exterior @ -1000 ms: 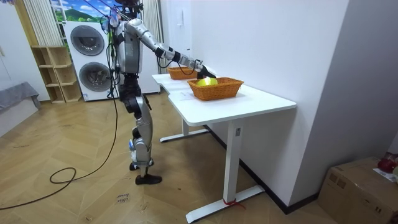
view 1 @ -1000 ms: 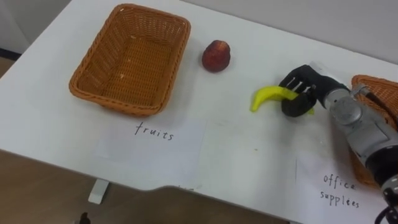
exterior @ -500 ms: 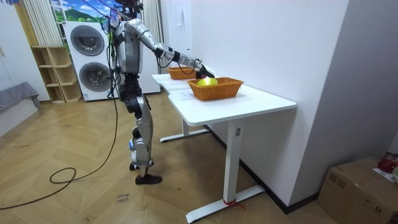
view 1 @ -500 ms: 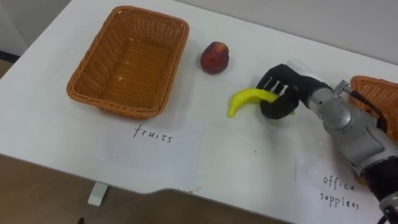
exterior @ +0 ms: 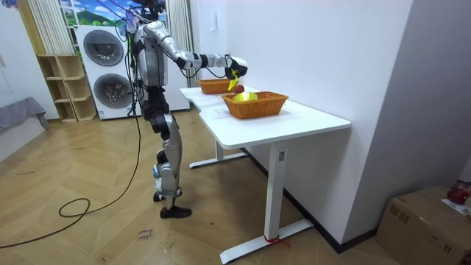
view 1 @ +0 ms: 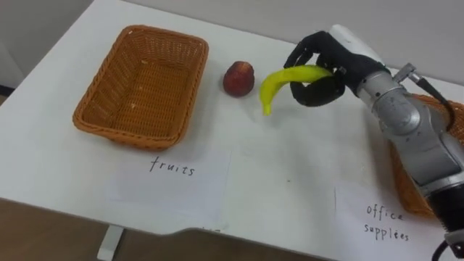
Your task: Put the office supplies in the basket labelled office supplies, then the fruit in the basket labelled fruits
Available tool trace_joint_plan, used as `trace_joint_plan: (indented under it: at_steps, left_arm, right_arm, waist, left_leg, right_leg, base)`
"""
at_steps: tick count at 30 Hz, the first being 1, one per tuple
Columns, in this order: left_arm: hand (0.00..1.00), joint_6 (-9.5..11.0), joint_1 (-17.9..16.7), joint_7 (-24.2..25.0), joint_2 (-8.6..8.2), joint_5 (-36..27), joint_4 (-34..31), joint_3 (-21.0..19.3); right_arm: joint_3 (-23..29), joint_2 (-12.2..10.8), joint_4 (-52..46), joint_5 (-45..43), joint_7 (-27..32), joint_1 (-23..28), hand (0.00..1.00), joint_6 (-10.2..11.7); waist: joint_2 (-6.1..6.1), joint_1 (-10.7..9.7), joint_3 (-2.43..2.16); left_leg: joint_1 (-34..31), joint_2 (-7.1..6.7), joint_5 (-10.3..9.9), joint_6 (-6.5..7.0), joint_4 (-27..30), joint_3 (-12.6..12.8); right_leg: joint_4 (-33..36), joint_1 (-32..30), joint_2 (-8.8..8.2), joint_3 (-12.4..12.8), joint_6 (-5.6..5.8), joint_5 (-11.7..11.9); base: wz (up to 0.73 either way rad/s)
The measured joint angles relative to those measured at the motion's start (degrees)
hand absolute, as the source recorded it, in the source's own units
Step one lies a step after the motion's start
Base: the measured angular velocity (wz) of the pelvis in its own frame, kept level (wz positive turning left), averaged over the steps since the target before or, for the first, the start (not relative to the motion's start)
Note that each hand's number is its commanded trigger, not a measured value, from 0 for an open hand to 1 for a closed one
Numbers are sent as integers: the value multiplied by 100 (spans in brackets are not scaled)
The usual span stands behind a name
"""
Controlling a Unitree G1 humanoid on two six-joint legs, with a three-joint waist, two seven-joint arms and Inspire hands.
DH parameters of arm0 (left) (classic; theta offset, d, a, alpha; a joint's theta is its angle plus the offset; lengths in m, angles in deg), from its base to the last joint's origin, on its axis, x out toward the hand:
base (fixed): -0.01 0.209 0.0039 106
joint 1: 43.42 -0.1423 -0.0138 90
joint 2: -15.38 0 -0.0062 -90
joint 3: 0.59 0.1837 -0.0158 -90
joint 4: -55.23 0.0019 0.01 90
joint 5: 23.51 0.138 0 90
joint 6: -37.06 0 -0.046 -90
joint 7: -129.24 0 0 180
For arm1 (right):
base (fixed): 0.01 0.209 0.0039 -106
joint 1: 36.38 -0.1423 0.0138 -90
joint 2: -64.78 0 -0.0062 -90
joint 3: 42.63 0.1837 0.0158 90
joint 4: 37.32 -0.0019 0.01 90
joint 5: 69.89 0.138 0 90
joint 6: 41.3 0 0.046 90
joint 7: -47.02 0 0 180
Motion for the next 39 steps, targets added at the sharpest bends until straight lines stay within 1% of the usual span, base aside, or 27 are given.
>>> trace_joint_plan:
  at_steps: [2, 3, 5, 11, 14, 15, 17, 19, 21, 26, 30, 32, 34, 36, 38, 39]
  left_arm:
    - [0, -1, -74, -2, -13, 3, -130, -52]
    - [0, -2, -108, -3, -30, 7, -197, -97]
    - [0, 1, -193, -35, -48, 11, -297, -142]
    - [0, -45, -358, -94, -37, 106, -319, -143]
    - [0, -56, -407, -93, -25, 109, -318, -143]
    - [0, -57, -415, -91, -29, 112, -318, -143]
    - [0, -77, -424, -90, -28, 113, -317, -146]
    - [0, -140, -423, -89, -34, 113, -313, -146]
    - [0, -166, -422, -78, -30, 110, -249, -146]
    - [0, -170, -423, -78, -31, 204, -225, -145]
    - [0, -195, -436, -78, -30, 278, -226, -142]
    - [0, -251, -446, -62, -32, 418, -231, -143]
    - [0, -291, -463, -51, -44, 713, -231, -145]
    - [0, -348, -447, -51, -64, 984, -230, -143]
    - [0, -402, -444, -52, -76, 1003, -223, -143]
    - [0, -428, -440, -52, -81, 1003, -200, -142]
  right_arm:
    - [55, 0, -24, -12, -4, 0, 100, -6]
    - [87, 0, -116, -16, -14, 3, 100, -55]
    - [140, -2, -376, -15, -26, 61, 100, -120]
    - [141, -37, -486, 13, -26, 67, 100, -131]
    - [138, -37, -499, -6, -26, 67, 100, -137]
    - [135, -44, -599, -97, -30, 68, 100, -208]
    - [135, -68, -796, -192, -30, 68, 100, -263]
    - [135, -138, -943, -191, -29, 67, 100, -262]
    - [133, -281, -1005, -190, -28, 67, 100, -261]
    - [130, -377, -1140, -240, -29, 67, 100, -254]
    - [127, -444, -1141, -292, -29, 66, 100, -255]
    - [124, -507, -1141, -392, -30, 67, 100, -258]
    - [114, -509, -1141, -374, -39, 67, 100, -266]
    - [73, -516, -1140, -314, -39, 66, 100, -330]
    - [-35, -549, -1140, -315, -38, 66, 100, -340]
    - [-106, -601, -1135, -315, -37, 66, 100, -340]
  waist:
    - [-20, -9, -15]
    - [-32, -2, -24]
    - [-32, 11, -24]
    - [-45, 41, -33]
    - [-62, 122, -44]
    - [-60, 145, -43]
    - [-60, 178, -43]
    - [-60, 188, -40]
    - [-55, 195, -30]
    - [-97, 299, 3]
    - [-112, 338, -1]
    - [-119, 343, -6]
    - [-115, 394, -3]
    - [-123, 497, -9]
    - [-119, 532, -7]
    - [-121, 565, -8]
  left_leg:
    - [17, 0, 0, 0, -7, -3]
    - [18, -7, 0, 0, -3, 0]
    - [36, -8, 0, 0, 2, 10]
    - [134, -11, 0, 1, 8, 3]
    - [136, -13, 0, 1, 14, -1]
    - [133, -15, 1, 2, 14, -1]
    - [135, -16, 1, 3, 13, -4]
    - [159, -16, 1, 3, 10, -10]
    - [218, -17, 0, 3, -11, -29]
    - [206, -21, -2, 5, -11, -29]
    - [195, -26, -2, 6, -11, -55]
    - [182, -27, -2, 6, -11, -58]
    - [180, -26, -2, 5, -13, -56]
    - [184, -28, -3, 3, -16, -43]
    - [183, -28, -3, 3, -15, -72]
    - [184, -27, -3, 2, -14, -77]
  right_leg:
    - [1, 22, 2, 41, 7, -6]
    - [1, 22, 4, 99, 17, -12]
    - [1, 39, 6, 107, 16, -12]
    - [3, 139, 6, 98, 17, -12]
    - [7, 144, 2, 83, 17, -12]
    - [6, 144, 2, 83, 17, -12]
    - [6, 148, 3, 83, 17, -12]
    - [4, 173, 6, 78, 17, -12]
    - [0, 231, 7, 68, 28, -20]
    - [-2, 218, 3, 64, 30, -21]
    - [-2, 217, 2, 25, 31, -21]
    - [-6, 209, 4, 2, 31, -22]
    - [-8, 207, 8, 4, 31, -22]
    - [-8, 203, 17, -2, 31, -22]
    - [-6, 212, 18, -15, 31, -22]
    - [-4, 213, 18, -37, 31, -22]
  base:
    - [0]
    - [0]
    - [0]
    - [0]
    - [0]
    - [0]
    - [0]
    - [2]
    - [4]
    - [0]
    - [2]
    - [0]
    - [0]
    - [-2]
    - [6]
    - [5]
